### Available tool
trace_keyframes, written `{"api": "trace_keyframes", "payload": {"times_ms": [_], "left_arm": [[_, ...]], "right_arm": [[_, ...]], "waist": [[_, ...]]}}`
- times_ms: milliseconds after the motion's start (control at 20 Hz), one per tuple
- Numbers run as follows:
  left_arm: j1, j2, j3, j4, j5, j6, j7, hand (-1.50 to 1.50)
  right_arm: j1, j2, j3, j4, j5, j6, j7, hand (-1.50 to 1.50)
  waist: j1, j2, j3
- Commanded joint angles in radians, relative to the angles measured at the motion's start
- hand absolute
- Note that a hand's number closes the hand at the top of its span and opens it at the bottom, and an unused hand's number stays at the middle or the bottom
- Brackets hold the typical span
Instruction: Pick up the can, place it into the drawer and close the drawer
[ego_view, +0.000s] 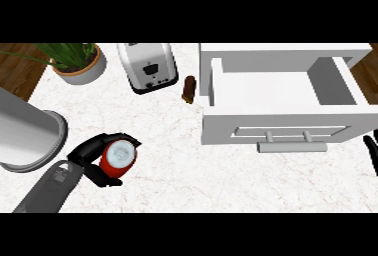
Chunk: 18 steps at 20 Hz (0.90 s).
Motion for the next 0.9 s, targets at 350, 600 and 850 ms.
{"api": "trace_keyframes", "payload": {"times_ms": [350,600,850], "left_arm": [[0.049,-0.055,-0.051,-0.101,0.076,-0.212,-0.041,1.50],[0.046,-0.079,0.322,-0.021,0.353,0.246,0.186,1.50],[0.041,-0.146,0.409,-0.131,0.431,0.478,0.264,1.50]], "right_arm": [[-0.001,-0.014,-0.051,0.045,-0.027,0.021,-0.047,-1.50],[0.034,0.003,-0.046,0.005,-0.019,0.011,-0.036,-1.50],[0.071,0.009,-0.052,-0.012,-0.037,0.029,-0.042,-1.50]], "waist": [[0.008,-0.002,-0.001],[0.039,-0.005,0.000],[0.026,-0.011,0.002]]}}
